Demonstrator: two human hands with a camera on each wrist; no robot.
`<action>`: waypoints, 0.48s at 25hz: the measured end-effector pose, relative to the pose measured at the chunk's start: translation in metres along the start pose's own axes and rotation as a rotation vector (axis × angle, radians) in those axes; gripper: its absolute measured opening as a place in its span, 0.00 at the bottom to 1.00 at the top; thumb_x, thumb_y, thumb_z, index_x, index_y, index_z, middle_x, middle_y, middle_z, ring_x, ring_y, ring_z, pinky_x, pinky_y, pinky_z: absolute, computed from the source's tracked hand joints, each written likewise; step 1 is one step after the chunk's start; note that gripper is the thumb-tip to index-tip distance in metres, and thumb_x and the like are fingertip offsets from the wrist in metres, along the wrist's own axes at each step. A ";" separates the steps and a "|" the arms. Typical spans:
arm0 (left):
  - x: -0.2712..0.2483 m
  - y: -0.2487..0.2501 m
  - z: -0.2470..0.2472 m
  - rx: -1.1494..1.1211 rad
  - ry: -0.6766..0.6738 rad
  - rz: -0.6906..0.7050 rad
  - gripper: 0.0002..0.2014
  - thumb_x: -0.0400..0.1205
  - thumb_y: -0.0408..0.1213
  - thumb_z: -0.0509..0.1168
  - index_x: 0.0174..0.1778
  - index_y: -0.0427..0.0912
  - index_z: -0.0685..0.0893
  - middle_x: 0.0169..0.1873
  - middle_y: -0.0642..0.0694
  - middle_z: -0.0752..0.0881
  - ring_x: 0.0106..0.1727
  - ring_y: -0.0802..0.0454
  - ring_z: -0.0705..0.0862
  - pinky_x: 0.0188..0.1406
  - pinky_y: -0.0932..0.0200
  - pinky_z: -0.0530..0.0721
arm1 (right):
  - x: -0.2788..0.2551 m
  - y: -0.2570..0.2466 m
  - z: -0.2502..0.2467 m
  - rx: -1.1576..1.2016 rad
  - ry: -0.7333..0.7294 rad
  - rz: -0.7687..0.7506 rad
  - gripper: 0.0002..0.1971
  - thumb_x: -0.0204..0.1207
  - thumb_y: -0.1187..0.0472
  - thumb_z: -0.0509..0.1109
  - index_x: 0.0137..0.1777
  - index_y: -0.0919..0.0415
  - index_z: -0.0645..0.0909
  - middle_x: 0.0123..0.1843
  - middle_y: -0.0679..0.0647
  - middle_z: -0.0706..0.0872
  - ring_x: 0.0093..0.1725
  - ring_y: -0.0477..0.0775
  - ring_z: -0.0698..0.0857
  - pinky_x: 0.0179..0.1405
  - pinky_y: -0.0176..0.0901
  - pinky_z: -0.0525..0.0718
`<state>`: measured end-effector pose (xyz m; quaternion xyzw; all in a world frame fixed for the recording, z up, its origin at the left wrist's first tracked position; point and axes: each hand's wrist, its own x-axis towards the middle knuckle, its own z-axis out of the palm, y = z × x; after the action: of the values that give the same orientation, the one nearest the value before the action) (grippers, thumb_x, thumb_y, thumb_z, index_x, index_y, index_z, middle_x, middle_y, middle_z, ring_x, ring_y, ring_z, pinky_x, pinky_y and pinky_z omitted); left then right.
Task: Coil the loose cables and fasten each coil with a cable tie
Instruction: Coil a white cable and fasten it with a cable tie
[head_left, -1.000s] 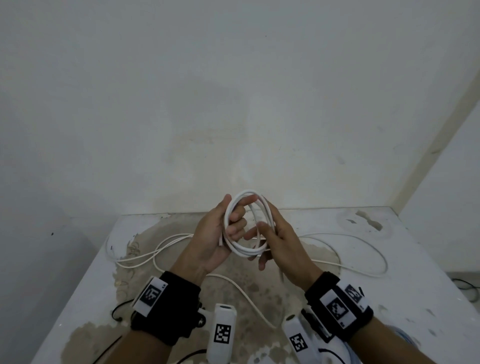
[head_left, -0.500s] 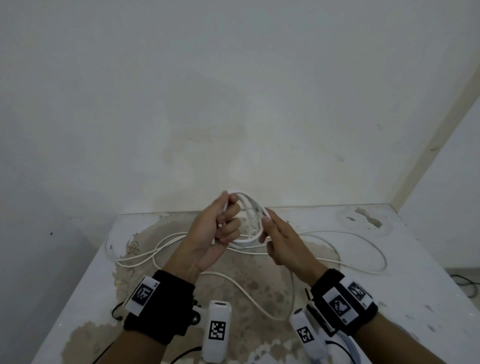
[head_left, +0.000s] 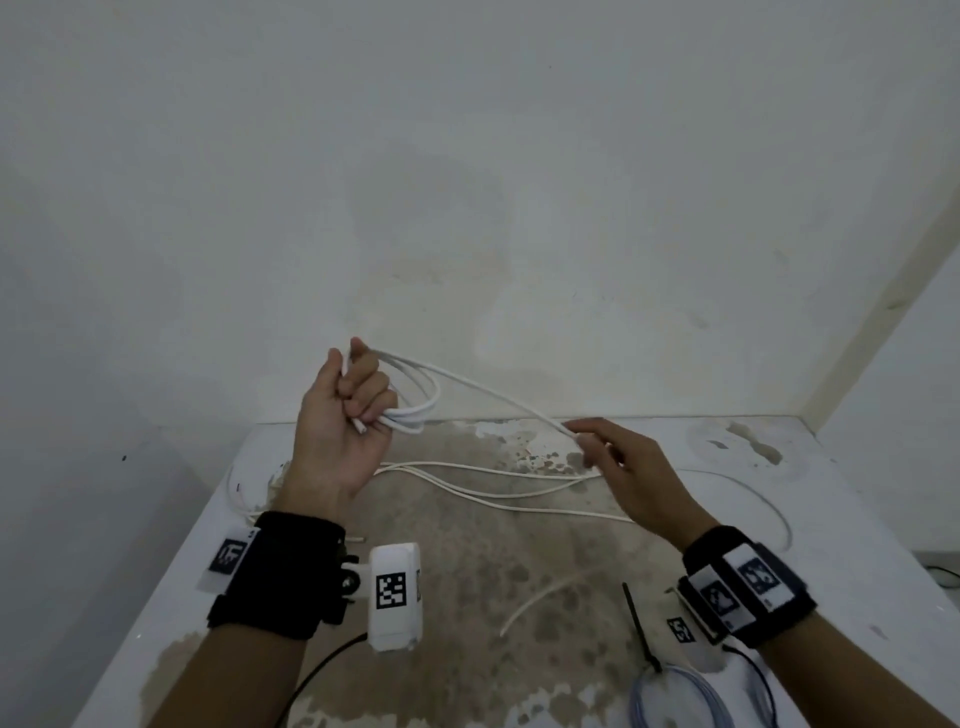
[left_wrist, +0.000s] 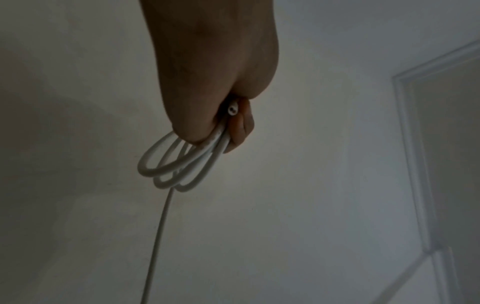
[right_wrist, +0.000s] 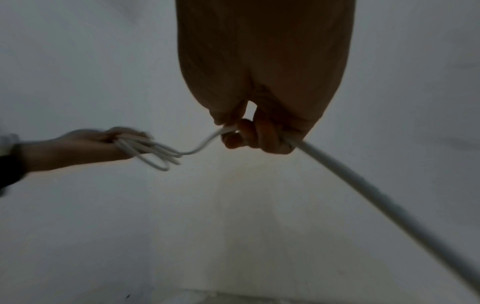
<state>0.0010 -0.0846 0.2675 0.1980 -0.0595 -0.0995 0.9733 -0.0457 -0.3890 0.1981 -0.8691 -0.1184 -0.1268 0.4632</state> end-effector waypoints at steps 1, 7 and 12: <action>0.002 -0.003 0.003 0.045 0.021 0.021 0.18 0.91 0.45 0.49 0.47 0.42 0.81 0.21 0.54 0.69 0.16 0.59 0.67 0.15 0.68 0.65 | 0.001 -0.014 0.003 -0.118 -0.084 -0.076 0.10 0.88 0.56 0.64 0.62 0.47 0.85 0.42 0.43 0.86 0.36 0.38 0.81 0.39 0.32 0.77; -0.003 -0.046 0.025 0.511 0.137 -0.012 0.16 0.91 0.45 0.47 0.52 0.41 0.77 0.19 0.52 0.73 0.24 0.57 0.83 0.21 0.68 0.79 | 0.003 -0.109 0.003 -0.501 -0.476 -0.499 0.13 0.85 0.54 0.64 0.62 0.51 0.87 0.47 0.47 0.88 0.43 0.51 0.84 0.41 0.49 0.82; -0.036 -0.079 0.036 1.103 -0.122 -0.225 0.22 0.90 0.48 0.51 0.51 0.35 0.83 0.33 0.40 0.89 0.29 0.47 0.86 0.25 0.59 0.81 | 0.025 -0.130 -0.018 -0.356 -0.353 -0.548 0.08 0.82 0.46 0.70 0.52 0.47 0.85 0.41 0.40 0.88 0.37 0.41 0.82 0.37 0.44 0.81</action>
<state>-0.0526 -0.1616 0.2660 0.6762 -0.1374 -0.1682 0.7040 -0.0666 -0.3314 0.3174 -0.8806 -0.4008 -0.1129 0.2263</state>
